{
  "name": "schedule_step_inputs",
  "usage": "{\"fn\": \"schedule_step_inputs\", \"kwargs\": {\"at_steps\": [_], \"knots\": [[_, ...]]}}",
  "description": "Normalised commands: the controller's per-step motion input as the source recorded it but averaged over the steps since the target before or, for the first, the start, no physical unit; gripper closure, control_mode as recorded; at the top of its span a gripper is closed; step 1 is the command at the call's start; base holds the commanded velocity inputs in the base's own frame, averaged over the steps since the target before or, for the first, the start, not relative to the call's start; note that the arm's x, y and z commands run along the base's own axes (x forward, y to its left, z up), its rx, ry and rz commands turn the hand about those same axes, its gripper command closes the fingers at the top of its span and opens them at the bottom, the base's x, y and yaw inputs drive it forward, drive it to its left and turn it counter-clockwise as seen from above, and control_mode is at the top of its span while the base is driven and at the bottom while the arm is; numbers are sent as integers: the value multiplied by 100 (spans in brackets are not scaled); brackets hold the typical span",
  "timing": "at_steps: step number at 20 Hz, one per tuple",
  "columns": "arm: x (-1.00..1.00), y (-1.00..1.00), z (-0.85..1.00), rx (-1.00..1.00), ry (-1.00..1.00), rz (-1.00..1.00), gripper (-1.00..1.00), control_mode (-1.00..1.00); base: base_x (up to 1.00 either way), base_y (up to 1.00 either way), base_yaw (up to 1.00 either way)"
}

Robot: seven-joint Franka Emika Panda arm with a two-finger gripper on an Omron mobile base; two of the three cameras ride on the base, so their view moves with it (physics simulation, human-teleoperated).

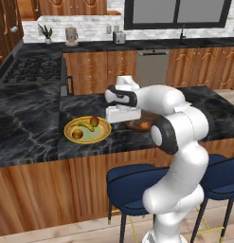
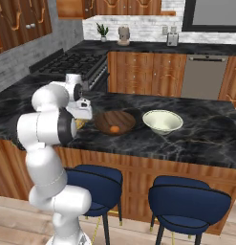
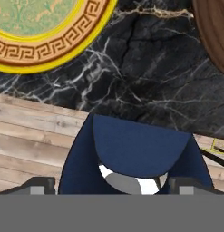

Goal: Take the fruits from the plate on the dining counter and place two fruits in each bowl.

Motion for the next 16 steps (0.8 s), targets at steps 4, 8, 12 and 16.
{"fn": "schedule_step_inputs", "kwargs": {"at_steps": [4,8,12,16], "knots": [[-9,100,20,0,0,2,-100,-100,0,0,0],[14,98,0,0,0,0,-100,-100,0,0,0],[31,46,-8,6,-14,0,-100,-100,0,0,0],[0,32,-20,16,-21,3,-100,-100,0,0,0]]}}
